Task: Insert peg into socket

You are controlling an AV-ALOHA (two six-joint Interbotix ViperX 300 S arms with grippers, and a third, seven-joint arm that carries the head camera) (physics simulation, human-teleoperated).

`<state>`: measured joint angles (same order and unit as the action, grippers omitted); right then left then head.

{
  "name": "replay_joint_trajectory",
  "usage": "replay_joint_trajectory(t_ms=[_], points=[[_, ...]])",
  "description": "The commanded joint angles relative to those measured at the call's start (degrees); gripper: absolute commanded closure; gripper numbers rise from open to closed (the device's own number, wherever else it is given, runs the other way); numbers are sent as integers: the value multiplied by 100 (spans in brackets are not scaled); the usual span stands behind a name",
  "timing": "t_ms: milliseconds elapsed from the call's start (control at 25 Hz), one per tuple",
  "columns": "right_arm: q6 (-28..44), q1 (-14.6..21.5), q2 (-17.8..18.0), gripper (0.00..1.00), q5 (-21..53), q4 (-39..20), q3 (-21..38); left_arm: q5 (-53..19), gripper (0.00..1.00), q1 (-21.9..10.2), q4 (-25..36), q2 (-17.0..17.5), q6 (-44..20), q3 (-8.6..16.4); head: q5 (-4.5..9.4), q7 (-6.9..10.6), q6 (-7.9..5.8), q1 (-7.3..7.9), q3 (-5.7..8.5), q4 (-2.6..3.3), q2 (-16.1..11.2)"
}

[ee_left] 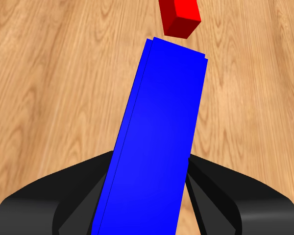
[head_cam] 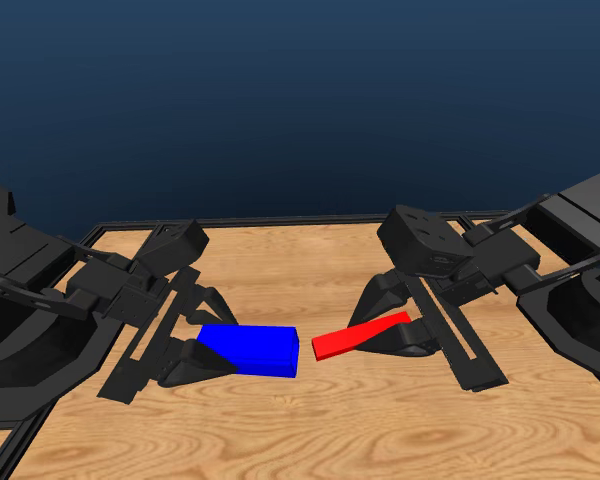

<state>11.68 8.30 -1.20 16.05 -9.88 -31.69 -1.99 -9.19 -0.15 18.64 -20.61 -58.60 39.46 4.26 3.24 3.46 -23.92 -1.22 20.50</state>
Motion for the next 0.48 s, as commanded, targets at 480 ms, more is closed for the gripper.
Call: replay_joint_trajectory(t_ms=[480], points=[[-15, -107, 1057, 100, -487, 96, 1084, 113, 100, -76, 86, 57, -48, 195, -156, 23, -47, 137, 40, -15, 50]])
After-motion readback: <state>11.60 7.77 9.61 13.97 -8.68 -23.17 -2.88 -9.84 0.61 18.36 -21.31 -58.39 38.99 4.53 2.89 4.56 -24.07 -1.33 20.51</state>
